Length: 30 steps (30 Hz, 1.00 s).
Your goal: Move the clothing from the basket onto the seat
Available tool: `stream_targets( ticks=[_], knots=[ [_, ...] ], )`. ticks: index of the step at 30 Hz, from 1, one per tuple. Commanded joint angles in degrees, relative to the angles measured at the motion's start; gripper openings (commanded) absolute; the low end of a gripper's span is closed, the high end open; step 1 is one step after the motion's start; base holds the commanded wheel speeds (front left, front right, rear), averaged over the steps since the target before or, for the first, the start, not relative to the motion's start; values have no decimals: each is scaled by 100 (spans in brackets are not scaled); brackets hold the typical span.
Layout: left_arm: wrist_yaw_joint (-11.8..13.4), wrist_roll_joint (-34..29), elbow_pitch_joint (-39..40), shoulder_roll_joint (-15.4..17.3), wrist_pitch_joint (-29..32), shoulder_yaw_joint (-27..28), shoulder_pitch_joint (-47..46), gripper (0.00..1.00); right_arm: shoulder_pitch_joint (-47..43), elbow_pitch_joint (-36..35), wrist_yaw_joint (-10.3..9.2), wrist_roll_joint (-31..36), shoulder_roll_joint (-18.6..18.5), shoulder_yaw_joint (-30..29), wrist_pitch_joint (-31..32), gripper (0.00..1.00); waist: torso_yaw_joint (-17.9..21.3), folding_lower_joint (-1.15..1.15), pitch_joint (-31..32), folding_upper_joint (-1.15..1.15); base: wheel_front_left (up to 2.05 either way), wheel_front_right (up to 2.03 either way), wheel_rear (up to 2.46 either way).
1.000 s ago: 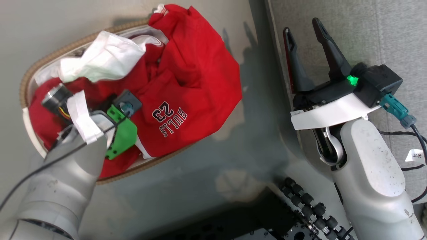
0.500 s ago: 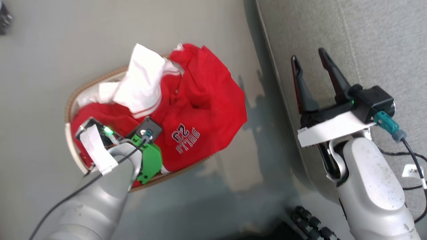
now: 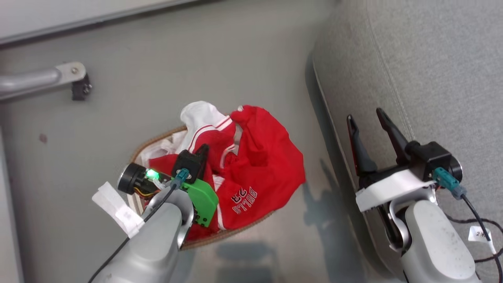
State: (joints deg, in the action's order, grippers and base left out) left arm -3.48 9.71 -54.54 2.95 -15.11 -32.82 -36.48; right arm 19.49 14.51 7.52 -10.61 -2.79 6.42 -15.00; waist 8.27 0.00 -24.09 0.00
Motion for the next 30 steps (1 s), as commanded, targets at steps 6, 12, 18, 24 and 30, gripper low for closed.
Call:
stream_targets(
  ticks=[6, 12, 18, 24, 30],
  knots=[
    [152, 372, 967, 1, -5, 65, 472, 0, -434, 117, -6, 111, -27, 72, -27, 100, -445, 0, 1135, 0, 0, 0, 0],
    [260, 673, 1805, 2, -6, 125, 649, 0, -728, 220, -6, 125, -25, 144, -27, 100, -525, 0, 1554, 0, 0, 0, 0],
    [356, 883, 2440, 3, -6, 118, 736, 0, -1047, 325, -6, 91, -25, 259, -27, 100, -582, 0, 1899, 0, 0, 0, 0],
    [452, 1038, 2870, 2, -6, 74, 765, 0, -1361, 464, -6, 138, -24, 505, -27, 100, -622, 0, 2251, 0, 0, 0, 0],
    [489, 1141, 3165, 3, -6, -43, 646, 0, -1358, 494, -6, 171, -25, 1029, -28, 100, -729, 0, 2336, 0, 0, 0, 0]
  ],
)
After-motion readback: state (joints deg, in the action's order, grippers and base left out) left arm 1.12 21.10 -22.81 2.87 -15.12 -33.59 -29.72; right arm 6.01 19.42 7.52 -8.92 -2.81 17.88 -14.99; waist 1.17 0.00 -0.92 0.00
